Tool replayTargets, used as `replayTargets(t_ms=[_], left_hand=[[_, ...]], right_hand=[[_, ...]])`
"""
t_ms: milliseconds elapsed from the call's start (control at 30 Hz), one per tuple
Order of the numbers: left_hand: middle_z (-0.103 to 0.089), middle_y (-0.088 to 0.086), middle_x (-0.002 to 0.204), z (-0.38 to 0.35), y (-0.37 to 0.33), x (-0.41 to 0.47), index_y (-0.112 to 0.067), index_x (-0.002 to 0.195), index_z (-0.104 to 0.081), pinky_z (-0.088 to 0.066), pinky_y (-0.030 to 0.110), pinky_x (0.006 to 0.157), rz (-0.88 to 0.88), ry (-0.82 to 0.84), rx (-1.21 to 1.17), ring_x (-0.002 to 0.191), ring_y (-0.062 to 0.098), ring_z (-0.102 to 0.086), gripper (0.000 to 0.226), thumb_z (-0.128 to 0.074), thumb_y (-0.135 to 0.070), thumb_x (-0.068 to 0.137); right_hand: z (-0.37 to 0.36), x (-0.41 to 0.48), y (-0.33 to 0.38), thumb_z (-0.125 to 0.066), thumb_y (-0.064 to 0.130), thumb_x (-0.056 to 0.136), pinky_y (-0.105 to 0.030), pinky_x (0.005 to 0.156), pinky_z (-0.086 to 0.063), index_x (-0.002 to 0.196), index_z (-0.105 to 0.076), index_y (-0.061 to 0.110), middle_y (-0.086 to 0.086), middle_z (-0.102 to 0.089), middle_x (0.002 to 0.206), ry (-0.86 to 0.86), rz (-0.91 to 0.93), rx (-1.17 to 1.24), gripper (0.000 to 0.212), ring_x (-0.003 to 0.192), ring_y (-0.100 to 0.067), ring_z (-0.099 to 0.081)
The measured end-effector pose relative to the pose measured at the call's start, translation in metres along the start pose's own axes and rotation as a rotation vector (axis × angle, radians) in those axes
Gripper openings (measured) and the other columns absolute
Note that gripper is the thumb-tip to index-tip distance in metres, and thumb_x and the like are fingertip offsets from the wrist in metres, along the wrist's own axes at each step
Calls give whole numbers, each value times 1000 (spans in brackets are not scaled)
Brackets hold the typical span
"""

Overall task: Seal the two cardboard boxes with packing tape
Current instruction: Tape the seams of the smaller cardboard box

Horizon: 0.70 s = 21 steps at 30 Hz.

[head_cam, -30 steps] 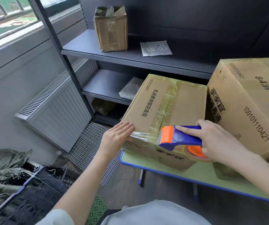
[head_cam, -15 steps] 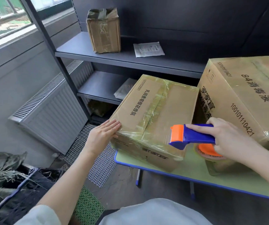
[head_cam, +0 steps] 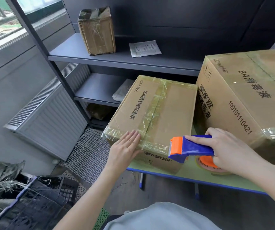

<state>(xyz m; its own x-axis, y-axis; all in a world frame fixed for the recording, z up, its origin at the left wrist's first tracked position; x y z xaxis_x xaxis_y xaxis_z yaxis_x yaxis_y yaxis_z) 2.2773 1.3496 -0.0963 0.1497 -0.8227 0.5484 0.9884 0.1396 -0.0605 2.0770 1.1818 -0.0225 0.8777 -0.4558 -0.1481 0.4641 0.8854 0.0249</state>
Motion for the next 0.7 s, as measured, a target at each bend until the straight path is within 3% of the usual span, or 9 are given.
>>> replayTargets(t_ms=[100, 300, 500, 700], left_hand=[[-68, 12, 110, 6, 2, -5, 1, 104, -71, -52, 44, 90, -3, -95, -15, 105, 25, -64, 33, -68, -24, 82], [-71, 10, 103, 10, 6, -10, -1, 97, -74, -57, 41, 82, 0, -156, -58, 98, 23, -68, 21, -62, -14, 85], [-71, 9, 102, 5, 6, -13, -2, 96, -74, -56, 41, 84, 7, -204, -32, 98, 22, -67, 19, -61, -10, 86], [-69, 7, 109, 1, 1, -14, -3, 102, -72, -51, 37, 94, 21, -135, 7, 106, 19, -64, 29, -63, -25, 86]], right_hand=[[-2, -10, -2, -45, 23, 88, -20, 66, -30, 131, 9, 61, 7, -35, 93, 15, -22, 21, 78, 86, -9, -35], [12, -24, 3, -43, 54, 87, -19, 68, -23, 127, 17, 59, 8, -31, 94, -47, 28, 0, 72, 87, -8, -30], [28, -21, 5, -49, 41, 89, -22, 73, -28, 129, 15, 57, 6, -28, 94, -117, 52, -46, 77, 86, -10, -29], [9, -16, -3, -42, 44, 92, -21, 70, -26, 137, 5, 58, 7, -29, 93, -8, 10, -108, 67, 86, -10, -31]])
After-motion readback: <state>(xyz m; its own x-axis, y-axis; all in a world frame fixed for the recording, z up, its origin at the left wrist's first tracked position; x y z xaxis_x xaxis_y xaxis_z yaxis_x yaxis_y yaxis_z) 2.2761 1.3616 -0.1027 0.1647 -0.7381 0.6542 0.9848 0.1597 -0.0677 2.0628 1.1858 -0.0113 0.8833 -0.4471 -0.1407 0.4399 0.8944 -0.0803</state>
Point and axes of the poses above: each hand's wrist, its own x-axis towards the middle knuckle, its own z-axis out of the back of the hand, y = z × x, the point moved 5 cm from there along x, towards the middle knuckle
